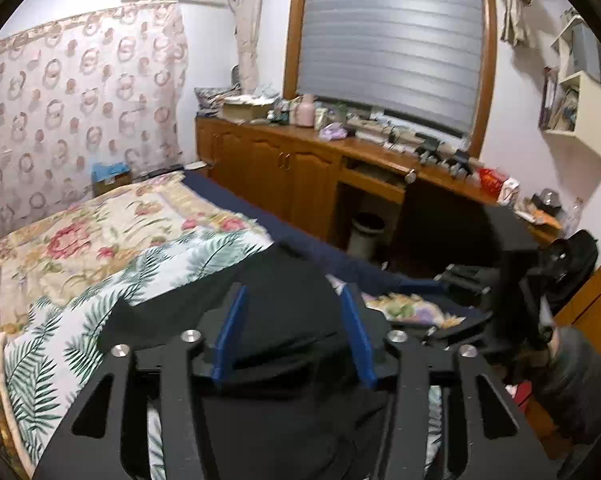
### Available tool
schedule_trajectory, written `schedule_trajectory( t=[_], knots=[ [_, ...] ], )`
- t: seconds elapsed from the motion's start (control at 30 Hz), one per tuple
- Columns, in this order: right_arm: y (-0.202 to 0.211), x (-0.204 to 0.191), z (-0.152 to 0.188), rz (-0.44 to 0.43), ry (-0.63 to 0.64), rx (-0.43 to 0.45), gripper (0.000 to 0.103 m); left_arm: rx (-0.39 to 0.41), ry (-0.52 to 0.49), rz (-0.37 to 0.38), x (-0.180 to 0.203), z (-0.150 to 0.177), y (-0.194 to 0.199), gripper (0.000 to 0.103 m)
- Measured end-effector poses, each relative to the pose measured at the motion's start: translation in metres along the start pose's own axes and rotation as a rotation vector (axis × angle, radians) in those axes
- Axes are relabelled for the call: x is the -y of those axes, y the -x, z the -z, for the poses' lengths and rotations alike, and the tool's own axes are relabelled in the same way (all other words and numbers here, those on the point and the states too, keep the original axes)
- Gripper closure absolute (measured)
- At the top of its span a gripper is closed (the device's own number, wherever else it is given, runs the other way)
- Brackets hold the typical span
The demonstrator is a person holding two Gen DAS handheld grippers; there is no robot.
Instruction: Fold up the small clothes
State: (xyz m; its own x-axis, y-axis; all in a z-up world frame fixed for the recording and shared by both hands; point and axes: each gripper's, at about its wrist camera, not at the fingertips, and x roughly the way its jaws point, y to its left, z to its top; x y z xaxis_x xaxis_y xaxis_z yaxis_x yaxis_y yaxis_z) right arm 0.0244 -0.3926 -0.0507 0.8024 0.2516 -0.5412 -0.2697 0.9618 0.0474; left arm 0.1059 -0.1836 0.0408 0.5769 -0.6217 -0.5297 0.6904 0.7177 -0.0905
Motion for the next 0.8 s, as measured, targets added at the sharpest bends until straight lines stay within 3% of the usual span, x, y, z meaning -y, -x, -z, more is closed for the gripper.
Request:
schedule_trajectory(
  t=[0.07,0.1,0.43,0.8],
  knots=[
    [-0.002,0.0,-0.001,-0.003,-0.001,-0.002,0.038,-0.011,0.012,-0.023,-0.009,0.007,0.0,0.029],
    [-0.004,-0.003,-0.001,-0.007,-0.001,-0.003,0.038,-0.018,0.024,-0.032,-0.015,0.011,0.0,0.028],
    [-0.035,0.005,-0.025,-0.06,0.024,-0.056,0.038,-0.059,0.114,-0.168,-0.063,0.06,0.005,0.027],
    [-0.069,0.01,-0.039,-0.101,0.045,-0.142,0.038,-0.082,0.181,-0.228,-0.087,0.096,0.01,0.027]
  ],
)
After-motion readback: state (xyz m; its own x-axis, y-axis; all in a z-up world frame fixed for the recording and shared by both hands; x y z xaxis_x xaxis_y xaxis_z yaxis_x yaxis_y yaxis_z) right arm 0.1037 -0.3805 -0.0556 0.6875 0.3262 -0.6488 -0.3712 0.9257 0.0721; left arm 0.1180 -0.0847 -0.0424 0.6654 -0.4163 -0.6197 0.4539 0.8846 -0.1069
